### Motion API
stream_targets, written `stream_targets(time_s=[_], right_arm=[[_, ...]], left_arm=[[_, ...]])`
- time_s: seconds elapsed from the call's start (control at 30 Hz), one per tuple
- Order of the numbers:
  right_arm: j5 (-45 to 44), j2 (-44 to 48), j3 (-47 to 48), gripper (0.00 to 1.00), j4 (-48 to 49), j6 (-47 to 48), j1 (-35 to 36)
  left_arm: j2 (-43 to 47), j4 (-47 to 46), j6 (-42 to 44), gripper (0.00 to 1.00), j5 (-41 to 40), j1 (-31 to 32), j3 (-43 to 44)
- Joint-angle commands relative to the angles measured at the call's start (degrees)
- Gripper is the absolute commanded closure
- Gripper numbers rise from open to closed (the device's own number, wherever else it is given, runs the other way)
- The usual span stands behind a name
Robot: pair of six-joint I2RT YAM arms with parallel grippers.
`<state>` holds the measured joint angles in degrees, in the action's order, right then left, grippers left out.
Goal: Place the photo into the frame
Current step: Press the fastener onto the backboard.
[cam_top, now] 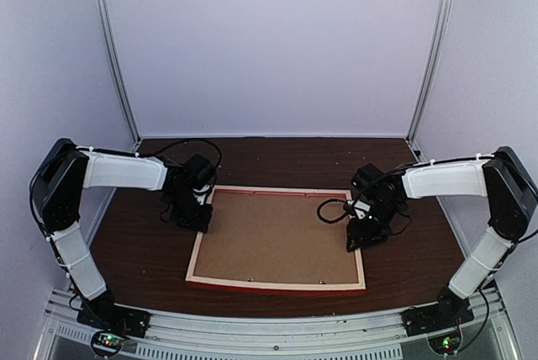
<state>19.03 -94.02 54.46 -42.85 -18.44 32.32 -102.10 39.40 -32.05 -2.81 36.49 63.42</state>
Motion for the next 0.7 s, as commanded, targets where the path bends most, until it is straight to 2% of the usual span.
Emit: stream_targets(time_s=[0.0,0.17,0.37,0.57,0.67], right_arm=[[1.8,3.9,-2.7,0.5,-0.2,-2.0,-0.4],[2.8,7.0,-5.9,0.5,1.1,-4.7,-0.2],[3.6,8.8,-9.9,0.52,4.8,-8.5,0.5],[3.2,8.0,-11.4,0.54,7.9,-11.1,1.5],[2.9,7.4,-11.4,0.61,9.0,-12.4,1.6]], left_arm=[[0.2,-0.4,-0.4,0.62,0.1,0.2,0.4],[0.6,-0.4,-0.6,0.54,0.3,0.2,0.7],[1.7,-0.8,-0.6,0.35,1.4,0.2,1.2],[5.2,-1.6,0.4,0.24,2.5,0.2,1.5],[9.4,-4.0,0.8,0.11,5.2,0.2,-0.1]])
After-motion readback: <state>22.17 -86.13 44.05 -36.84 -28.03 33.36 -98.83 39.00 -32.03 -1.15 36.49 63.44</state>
